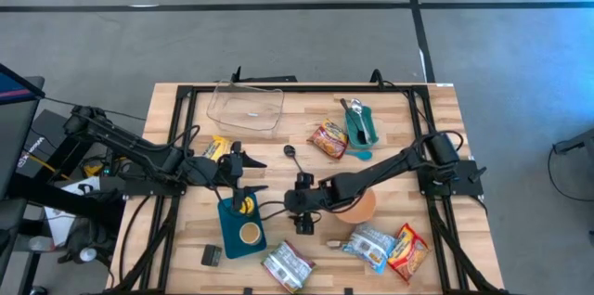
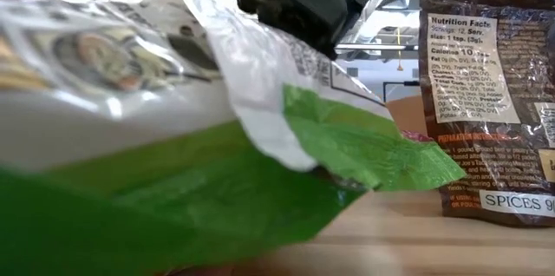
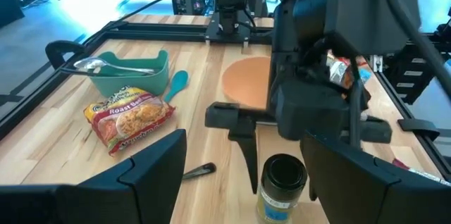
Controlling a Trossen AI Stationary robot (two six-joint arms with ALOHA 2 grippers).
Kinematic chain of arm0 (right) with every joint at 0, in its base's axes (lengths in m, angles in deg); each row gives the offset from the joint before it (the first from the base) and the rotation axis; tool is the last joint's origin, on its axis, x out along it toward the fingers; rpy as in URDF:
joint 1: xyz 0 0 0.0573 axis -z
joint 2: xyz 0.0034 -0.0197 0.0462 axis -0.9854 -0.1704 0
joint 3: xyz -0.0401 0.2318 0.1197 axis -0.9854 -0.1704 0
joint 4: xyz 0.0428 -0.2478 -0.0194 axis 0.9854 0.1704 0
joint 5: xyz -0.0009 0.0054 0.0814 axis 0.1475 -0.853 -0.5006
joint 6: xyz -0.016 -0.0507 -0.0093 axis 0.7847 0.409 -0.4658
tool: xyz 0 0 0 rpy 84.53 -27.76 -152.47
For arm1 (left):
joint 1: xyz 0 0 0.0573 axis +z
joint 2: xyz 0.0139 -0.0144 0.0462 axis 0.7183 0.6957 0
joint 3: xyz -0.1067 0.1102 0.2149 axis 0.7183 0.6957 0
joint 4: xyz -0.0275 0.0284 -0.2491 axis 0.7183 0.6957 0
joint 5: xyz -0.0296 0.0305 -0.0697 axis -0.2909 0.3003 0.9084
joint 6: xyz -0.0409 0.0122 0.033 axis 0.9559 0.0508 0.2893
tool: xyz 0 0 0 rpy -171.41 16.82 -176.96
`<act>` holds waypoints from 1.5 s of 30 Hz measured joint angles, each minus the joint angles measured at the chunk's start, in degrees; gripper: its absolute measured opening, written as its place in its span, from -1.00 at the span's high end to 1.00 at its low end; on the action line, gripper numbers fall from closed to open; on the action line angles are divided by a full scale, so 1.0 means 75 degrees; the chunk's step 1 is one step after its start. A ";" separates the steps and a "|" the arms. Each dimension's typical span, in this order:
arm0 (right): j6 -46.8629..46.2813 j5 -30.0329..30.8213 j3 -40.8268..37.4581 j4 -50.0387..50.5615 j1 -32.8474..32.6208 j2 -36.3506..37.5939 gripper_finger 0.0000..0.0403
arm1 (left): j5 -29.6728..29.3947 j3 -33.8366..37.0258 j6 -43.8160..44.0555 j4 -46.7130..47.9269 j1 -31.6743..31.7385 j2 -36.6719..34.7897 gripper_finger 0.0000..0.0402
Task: Pick & Place Food Item
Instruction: Put the green seasoning bottle into the blue bin
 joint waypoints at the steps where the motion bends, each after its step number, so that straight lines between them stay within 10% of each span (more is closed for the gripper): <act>1: -0.0017 -0.0003 0.0008 0.0036 0.0010 0.0012 -0.47 | -0.0002 0.0000 0.0003 0.0013 0.0002 0.0000 -0.36; 45: -0.0820 0.0575 -0.0831 -0.1247 -0.0125 -0.0067 -0.45 | 0.0003 0.0000 0.0008 0.0028 -0.0001 0.0000 -0.36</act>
